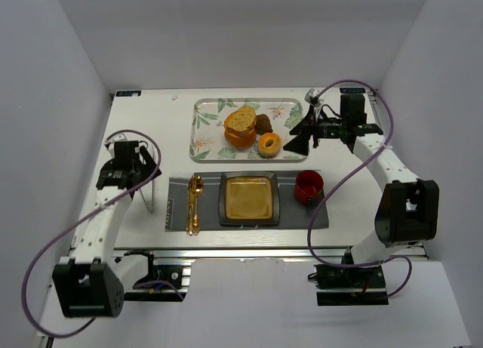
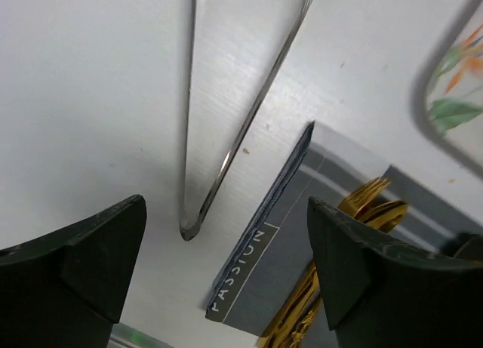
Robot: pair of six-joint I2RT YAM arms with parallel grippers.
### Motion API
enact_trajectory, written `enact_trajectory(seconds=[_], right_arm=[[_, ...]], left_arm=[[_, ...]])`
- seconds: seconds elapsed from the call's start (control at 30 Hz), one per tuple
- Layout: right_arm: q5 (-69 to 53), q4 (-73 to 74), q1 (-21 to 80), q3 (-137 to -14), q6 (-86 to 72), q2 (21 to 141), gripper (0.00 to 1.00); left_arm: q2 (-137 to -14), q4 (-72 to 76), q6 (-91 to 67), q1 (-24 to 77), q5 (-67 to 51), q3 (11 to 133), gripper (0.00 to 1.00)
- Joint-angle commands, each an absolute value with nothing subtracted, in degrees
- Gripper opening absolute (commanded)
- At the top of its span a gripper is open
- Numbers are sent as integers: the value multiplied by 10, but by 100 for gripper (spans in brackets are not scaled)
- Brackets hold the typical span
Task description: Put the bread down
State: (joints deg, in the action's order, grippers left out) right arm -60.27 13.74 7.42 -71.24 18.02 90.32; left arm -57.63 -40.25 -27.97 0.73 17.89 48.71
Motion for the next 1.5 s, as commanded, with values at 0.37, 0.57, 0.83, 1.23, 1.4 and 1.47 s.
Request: enact_trajectory(seconds=[0.37,0.57,0.83,1.23,1.4,1.47], right_arm=[[-614,158,76,-660,206,855,90],[-610,157,76,-682,190,867,89],[-600,169,74,-696,186,875,89],[-591,187,68,-694,197,863,89],[-594,184,67,-689,192,862,89],[-594,182,67,-689,190,860,89]], left_arm=[[-819,-238,-138,-91,37,438,97],[-877,-199,-99,-92,18,445,91],[-904,-182,-74,-92,26,437,59],[-783,-183,-176,-91,-162,520,13],[-781,-194,-235,-15,-259,592,30],[-794,-202,-253,32,-279,620,36]])
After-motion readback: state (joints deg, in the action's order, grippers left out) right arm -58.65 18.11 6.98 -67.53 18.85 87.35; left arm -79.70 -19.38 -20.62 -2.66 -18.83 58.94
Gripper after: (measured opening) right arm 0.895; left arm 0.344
